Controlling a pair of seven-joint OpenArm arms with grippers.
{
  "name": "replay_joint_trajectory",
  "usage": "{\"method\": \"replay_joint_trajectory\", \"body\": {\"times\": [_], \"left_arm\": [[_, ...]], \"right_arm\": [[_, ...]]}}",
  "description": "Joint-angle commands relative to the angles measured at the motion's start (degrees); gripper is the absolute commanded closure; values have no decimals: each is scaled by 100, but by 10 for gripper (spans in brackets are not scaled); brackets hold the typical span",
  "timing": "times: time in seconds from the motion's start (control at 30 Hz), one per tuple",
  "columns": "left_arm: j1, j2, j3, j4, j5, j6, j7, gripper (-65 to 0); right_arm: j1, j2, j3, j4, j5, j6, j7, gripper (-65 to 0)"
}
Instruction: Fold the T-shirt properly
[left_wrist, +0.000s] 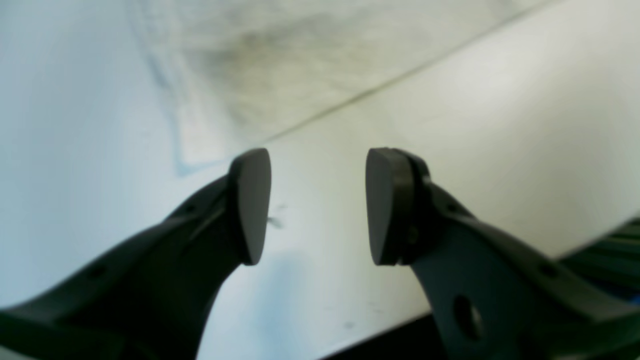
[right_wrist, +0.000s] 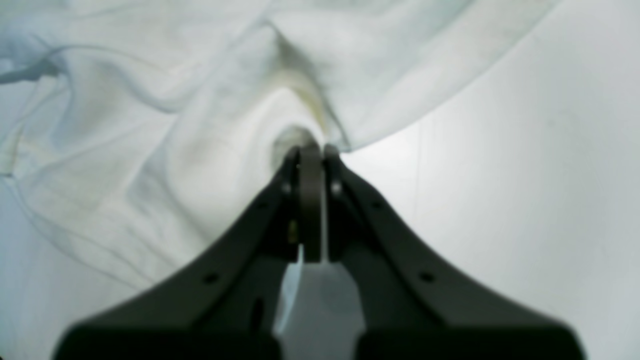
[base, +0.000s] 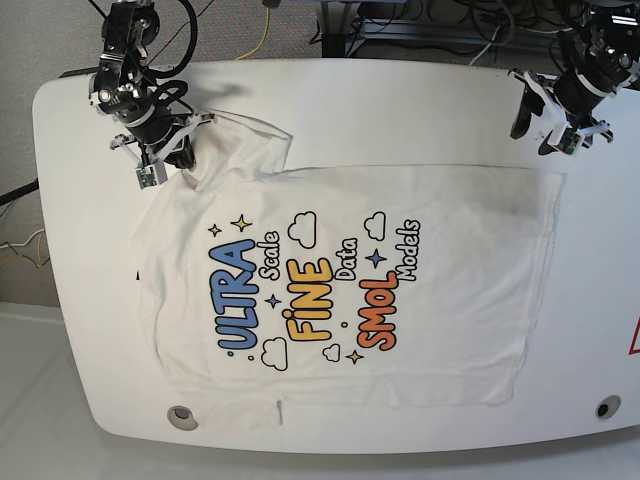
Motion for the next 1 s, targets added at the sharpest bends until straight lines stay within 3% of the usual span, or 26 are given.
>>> {"method": "replay_joint_trajectory", "body": {"times": [0.0,0.2,0.4,0.53,0.73,0.8,0.97], "left_arm": [[-24,-103,-105,70,-80,29,-38,-282],[-174,-78,-297,-8,-328,-102,556,-287],[-461,-99,-466,-313,-517,-191,762,-294],[-936,-115,-490,-1148,-632,-209,562,-302],[-1494,-115,-652,-1986,-920,-269,876,-313],[-2089,-101,-901,-3019,-1634,-494,1340,-325],[-2357,-121,-981,-3530,-1989,-535,1513,-329]], "right_arm": [[-8,59,24,52,-55,58,-186,0],[5,105,-36,56,-107,50,-128,0],[-1,110,-33,31,-92,45,-154,0],[-3,135,-17,41,-44,-9,-185,0],[-10,124,-22,55,-45,-15,-148,0],[-14,118,-42,34,-88,16,-101,0],[-11,115,-30,30,-80,16,-97,0]]}}
